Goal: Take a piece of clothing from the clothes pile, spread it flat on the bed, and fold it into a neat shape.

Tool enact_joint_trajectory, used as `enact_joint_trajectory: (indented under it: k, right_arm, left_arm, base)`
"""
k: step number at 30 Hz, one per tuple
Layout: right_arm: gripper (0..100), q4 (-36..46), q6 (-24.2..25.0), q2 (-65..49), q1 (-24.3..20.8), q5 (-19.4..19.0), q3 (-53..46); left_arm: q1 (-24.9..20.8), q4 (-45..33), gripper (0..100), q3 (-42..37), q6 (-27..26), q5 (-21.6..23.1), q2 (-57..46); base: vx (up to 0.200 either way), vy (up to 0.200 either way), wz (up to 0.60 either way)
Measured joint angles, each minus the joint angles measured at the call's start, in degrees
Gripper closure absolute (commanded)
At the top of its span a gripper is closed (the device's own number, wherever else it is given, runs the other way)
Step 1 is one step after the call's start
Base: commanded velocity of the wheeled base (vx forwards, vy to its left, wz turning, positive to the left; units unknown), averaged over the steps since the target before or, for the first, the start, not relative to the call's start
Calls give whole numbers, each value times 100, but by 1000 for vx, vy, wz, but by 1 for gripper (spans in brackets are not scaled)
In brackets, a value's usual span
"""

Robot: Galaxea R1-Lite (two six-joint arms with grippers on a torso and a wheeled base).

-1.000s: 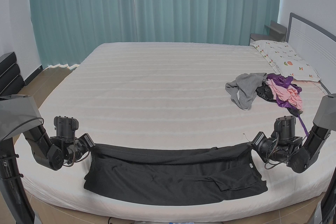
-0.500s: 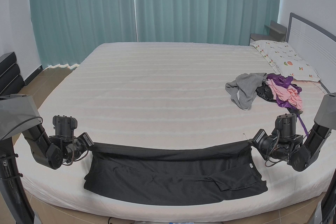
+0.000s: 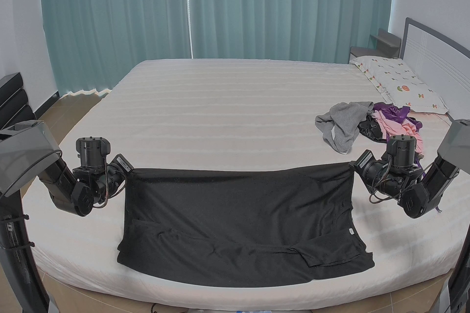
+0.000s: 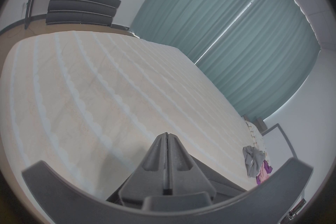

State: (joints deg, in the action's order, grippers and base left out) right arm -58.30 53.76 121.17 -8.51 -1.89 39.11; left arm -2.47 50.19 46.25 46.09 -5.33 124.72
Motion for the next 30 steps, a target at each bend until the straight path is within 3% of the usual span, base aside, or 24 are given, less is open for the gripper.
enact_joint_trajectory:
  k: [9,19,30]
  right_arm:
    - [100,-82,-116,27,49,-18,-439]
    - [100,-358,-557,29,-11,-98,-1436]
    - [100,-471,-953,433,-177,-232,-2009]
  left_arm:
    - [5,6,100,-279,-68,13,105]
    - [0,96,100,-1298,-811,68,100]
    - [-85,425,100,-1827,-874,77,282]
  base:
    - [0,0,0]
    - [0,0,0]
    - [0,0,0]
